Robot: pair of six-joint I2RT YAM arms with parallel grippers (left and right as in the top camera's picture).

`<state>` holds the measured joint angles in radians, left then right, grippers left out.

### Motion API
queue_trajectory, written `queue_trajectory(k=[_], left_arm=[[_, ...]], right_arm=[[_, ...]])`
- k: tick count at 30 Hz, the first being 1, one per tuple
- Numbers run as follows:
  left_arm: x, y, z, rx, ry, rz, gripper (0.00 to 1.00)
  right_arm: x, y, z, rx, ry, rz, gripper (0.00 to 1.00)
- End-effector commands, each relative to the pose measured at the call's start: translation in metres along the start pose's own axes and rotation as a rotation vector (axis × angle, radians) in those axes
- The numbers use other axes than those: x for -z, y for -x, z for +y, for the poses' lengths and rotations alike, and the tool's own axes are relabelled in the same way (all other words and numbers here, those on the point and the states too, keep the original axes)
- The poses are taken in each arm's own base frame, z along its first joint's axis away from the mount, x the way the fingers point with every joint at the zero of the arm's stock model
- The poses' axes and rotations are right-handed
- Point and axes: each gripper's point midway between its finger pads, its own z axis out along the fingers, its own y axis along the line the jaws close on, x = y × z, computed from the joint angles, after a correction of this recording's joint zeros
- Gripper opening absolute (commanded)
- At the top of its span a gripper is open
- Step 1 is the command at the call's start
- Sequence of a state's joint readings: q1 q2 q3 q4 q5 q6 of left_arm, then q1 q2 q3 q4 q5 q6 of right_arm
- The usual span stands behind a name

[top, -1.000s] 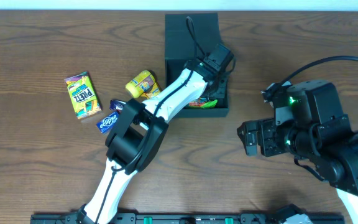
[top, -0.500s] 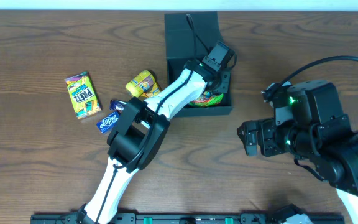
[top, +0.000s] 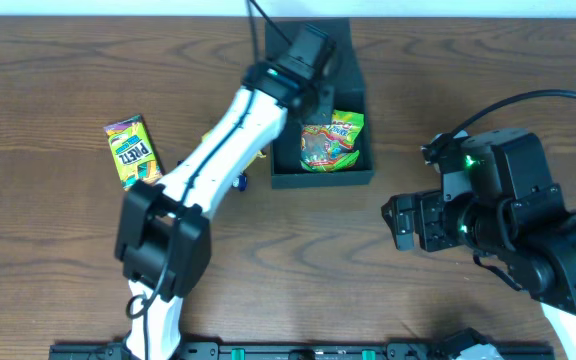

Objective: Pack container
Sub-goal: 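Lower the bag into the box and open the left gripper, then move the left gripper back and grasp the yellow candy tube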

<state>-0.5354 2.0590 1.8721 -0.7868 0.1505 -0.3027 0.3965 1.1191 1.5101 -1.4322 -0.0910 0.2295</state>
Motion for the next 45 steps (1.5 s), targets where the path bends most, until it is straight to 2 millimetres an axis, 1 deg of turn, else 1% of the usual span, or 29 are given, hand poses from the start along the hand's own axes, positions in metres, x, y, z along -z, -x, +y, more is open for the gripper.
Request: queue_trajectory(k=[1, 7, 10, 14, 16, 20, 24, 26, 28, 32, 34, 36, 39, 42, 45], left_arm=[[-0.02, -0.016, 0.004, -0.088, -0.034, 0.084, 0.06], [-0.059, -0.047, 0.0, -0.133, -0.117, 0.213, 0.06], [-0.075, -0.061, -0.004, -0.168, -0.173, 0.268, 0.06], [-0.099, -0.079, 0.005, -0.152, -0.16, 0.332, 0.06], [-0.108, -0.086, 0.006, -0.145, -0.17, 0.356, 0.06], [-0.12, -0.097, 0.004, -0.128, -0.198, 0.392, 0.06], [-0.124, -0.103, -0.001, -0.099, -0.233, 0.419, 0.06], [-0.121, -0.104, -0.008, -0.091, -0.274, 0.427, 0.06], [-0.115, -0.1, -0.013, -0.085, -0.306, 0.421, 0.06], [-0.094, -0.082, -0.016, -0.1, -0.325, 0.364, 0.06], [-0.085, -0.072, -0.013, -0.11, -0.303, 0.329, 0.06], [-0.077, -0.063, -0.007, -0.118, -0.264, 0.297, 0.06], [-0.056, -0.047, 0.003, -0.121, -0.209, 0.243, 0.06], [-0.022, -0.025, 0.023, -0.126, -0.102, 0.154, 0.06], [0.017, -0.005, 0.046, -0.132, 0.045, 0.059, 0.06]], right_arm=[[0.003, 0.002, -0.001, 0.002, 0.0, -0.011, 0.99], [0.003, 0.002, -0.001, 0.002, 0.0, -0.011, 0.99], [0.003, 0.002, -0.001, 0.002, 0.0, -0.011, 0.99], [0.003, 0.002, -0.001, 0.002, 0.001, -0.011, 0.99], [0.003, 0.002, -0.001, 0.002, 0.0, -0.011, 0.99], [0.003, 0.002, -0.001, 0.002, 0.0, -0.011, 0.99], [0.003, 0.002, -0.001, 0.002, 0.0, -0.011, 0.99], [0.003, 0.002, -0.001, 0.002, 0.001, -0.011, 0.99], [0.003, 0.002, -0.001, 0.002, 0.0, -0.011, 0.99], [0.003, 0.002, -0.001, 0.002, 0.0, -0.011, 0.99], [0.003, 0.002, -0.001, 0.002, 0.0, -0.011, 0.99], [0.003, 0.002, -0.001, 0.002, 0.0, -0.011, 0.99], [0.003, 0.002, -0.001, 0.002, 0.0, -0.011, 0.99], [0.003, 0.002, -0.001, 0.002, 0.0, -0.011, 0.99], [0.003, 0.002, -0.001, 0.002, 0.0, -0.011, 0.99]])
